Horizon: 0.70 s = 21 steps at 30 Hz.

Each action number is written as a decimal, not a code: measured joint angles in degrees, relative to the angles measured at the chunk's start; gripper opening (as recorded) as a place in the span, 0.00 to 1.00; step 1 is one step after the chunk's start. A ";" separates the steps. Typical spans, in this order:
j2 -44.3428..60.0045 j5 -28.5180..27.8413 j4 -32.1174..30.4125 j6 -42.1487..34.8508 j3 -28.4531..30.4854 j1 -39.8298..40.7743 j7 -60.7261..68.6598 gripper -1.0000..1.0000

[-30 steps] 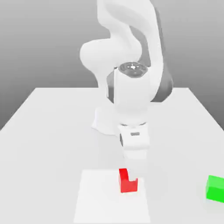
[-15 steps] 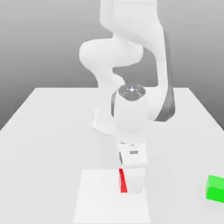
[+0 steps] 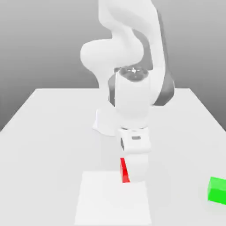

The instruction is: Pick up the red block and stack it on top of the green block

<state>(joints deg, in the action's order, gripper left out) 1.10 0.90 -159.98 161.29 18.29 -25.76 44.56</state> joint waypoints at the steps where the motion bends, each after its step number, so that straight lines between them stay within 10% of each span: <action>1: -0.75 -0.65 -0.26 -0.62 0.09 0.05 -0.52 0.00; 17: 15.27 0.41 23.13 -8.11 -16.11 -14.95 -2.83 0.00; 18: 16.95 0.58 23.24 -6.60 -16.22 -14.91 -2.72 1.00; 21: 16.95 0.58 23.24 -6.60 -16.22 -14.91 -2.72 1.00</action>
<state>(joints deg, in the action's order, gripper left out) 18.05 1.48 -136.74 154.69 2.07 -40.67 41.83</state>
